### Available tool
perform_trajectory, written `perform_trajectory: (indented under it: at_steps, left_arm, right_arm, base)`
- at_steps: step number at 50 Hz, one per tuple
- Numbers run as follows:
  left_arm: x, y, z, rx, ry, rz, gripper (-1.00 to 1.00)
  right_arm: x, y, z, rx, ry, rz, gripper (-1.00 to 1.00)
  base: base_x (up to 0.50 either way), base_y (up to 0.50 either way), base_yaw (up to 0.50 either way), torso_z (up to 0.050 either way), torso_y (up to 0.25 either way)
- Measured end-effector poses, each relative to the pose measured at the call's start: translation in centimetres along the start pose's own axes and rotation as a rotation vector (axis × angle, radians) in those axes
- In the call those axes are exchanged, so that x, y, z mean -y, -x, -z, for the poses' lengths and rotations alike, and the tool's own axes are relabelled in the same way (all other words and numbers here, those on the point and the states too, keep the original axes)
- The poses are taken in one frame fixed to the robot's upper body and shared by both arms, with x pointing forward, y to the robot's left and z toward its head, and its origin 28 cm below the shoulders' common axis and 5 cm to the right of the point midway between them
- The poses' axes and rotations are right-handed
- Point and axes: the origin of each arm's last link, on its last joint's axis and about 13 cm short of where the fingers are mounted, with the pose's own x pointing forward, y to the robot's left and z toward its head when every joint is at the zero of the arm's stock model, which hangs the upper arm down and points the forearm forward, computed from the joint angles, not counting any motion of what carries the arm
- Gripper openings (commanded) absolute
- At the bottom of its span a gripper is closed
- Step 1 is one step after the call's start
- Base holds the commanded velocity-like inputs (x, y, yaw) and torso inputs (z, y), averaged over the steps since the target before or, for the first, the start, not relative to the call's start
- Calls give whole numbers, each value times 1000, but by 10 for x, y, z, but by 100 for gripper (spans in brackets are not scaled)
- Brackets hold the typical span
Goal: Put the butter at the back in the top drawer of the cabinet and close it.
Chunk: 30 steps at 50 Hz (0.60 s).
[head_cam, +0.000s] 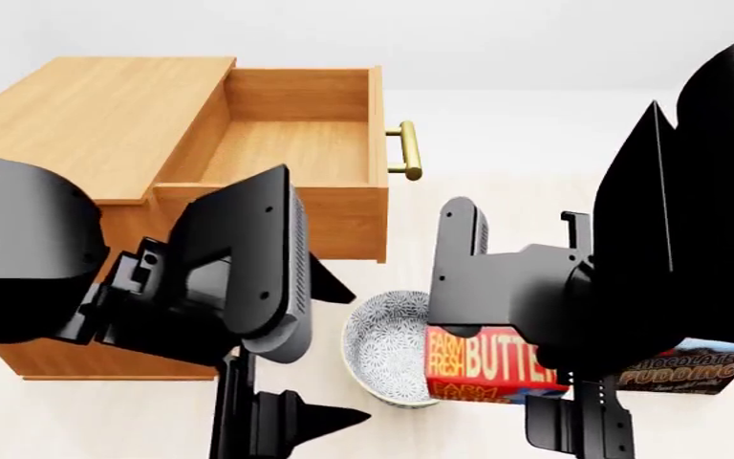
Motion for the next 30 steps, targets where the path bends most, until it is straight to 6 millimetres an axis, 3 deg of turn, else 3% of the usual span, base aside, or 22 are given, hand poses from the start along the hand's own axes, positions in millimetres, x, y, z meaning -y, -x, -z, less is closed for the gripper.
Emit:
perform_trajectory:
  at_steps: [30]
  left_arm:
    - [0, -13, -1, 12, -29, 22, 100]
  right_arm:
    - [-6, 6, -20, 51, 72, 9, -100]
  base:
    - [0, 0, 0, 0, 1]
